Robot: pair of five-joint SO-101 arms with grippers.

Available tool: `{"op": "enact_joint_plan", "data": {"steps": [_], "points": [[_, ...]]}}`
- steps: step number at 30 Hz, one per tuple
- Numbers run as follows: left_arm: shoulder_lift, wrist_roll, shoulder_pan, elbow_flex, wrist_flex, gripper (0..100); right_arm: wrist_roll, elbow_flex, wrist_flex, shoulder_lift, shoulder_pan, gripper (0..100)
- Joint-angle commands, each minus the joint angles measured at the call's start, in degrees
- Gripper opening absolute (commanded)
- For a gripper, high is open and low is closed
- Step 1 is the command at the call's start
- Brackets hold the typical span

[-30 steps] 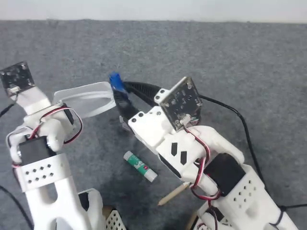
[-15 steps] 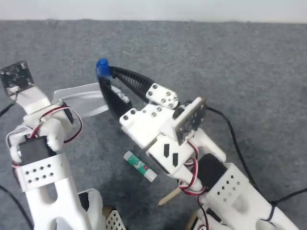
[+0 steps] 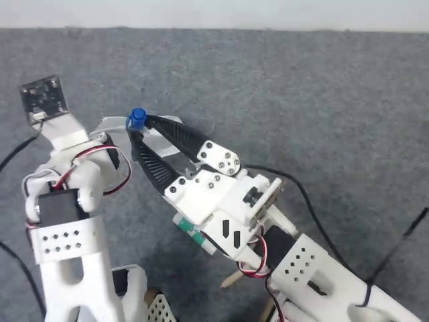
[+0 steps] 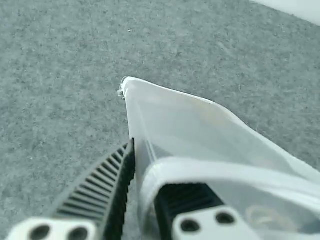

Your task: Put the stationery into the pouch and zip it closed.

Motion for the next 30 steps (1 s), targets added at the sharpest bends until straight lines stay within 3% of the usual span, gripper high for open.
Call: {"op": "enact_joint_plan", "data": {"steps": [1, 8, 19, 25, 30], "points": [[-0.1, 1.1, 0.3, -4.2, -1.6, 1, 0.8, 0.8, -3.9, -1.8, 1.5, 0.6], [-0.1, 1.1, 0.3, -4.0, -1.6, 1, 0.7, 3.6, -7.9, -0.1, 2.0, 0.6], [-0.1, 1.1, 0.1, -3.9, -1.2, 1, 0.9, 5.1, -24.1, 16.9, 4.7, 0.6], [-0.1, 1.1, -0.1, -3.9, -1.2, 1, 1.0, 6.2, -24.3, 18.9, 2.6, 0.6], [-0.1, 1.1, -0.1, -3.9, -1.2, 1, 1.0, 6.1, -18.0, 18.8, 2.4, 0.8]]}}
